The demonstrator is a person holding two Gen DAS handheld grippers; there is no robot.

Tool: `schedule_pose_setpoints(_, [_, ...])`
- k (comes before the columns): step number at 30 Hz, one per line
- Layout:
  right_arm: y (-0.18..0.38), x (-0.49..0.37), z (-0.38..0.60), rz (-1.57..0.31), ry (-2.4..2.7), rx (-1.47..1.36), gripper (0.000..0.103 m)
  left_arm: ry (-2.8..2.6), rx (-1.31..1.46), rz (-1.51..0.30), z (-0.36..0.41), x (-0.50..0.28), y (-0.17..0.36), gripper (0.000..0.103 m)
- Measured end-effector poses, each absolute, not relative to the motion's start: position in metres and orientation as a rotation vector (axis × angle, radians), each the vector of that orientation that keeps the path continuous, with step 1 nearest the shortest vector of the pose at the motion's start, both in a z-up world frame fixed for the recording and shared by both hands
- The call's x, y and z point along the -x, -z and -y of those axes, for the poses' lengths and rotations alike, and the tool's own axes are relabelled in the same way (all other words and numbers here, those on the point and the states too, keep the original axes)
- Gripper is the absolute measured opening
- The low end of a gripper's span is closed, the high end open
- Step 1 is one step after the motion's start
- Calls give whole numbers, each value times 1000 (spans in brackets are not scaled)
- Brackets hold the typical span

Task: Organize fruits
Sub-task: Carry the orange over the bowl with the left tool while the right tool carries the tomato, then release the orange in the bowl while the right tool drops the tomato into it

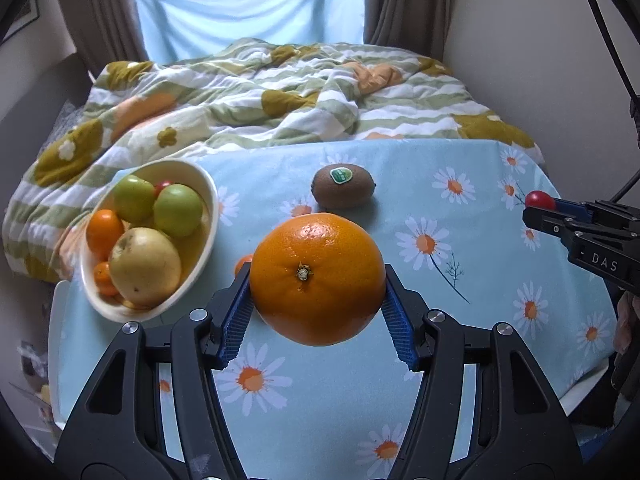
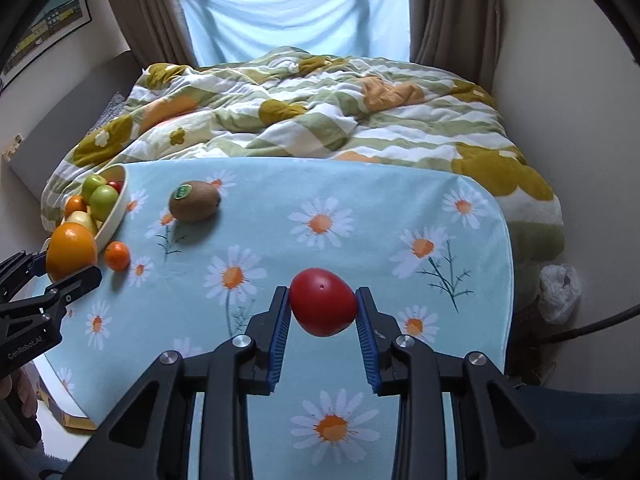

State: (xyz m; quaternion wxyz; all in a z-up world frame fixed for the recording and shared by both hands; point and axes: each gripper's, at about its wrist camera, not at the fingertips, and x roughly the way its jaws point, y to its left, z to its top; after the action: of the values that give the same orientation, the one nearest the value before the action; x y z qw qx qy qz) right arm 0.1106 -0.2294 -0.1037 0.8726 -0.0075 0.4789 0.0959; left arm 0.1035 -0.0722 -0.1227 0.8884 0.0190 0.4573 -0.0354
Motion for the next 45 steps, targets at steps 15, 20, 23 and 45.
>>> schedule_pose_setpoints(15, [63, -121, 121, -942, -292, 28, 30, 73, -18, -898, -34, -107, 81, 66])
schedule_pose_setpoints(20, [61, -124, 82, -938, -300, 29, 30, 79, -21, -900, -72, -117, 82, 66])
schedule_pose_setpoints(23, [62, -128, 62, -940, -297, 28, 30, 88, -25, -905, -92, -126, 85, 66])
schedule_pose_setpoints(45, [94, -156, -2, -985, -127, -54, 30, 296, -139, -966, -135, -200, 141, 66])
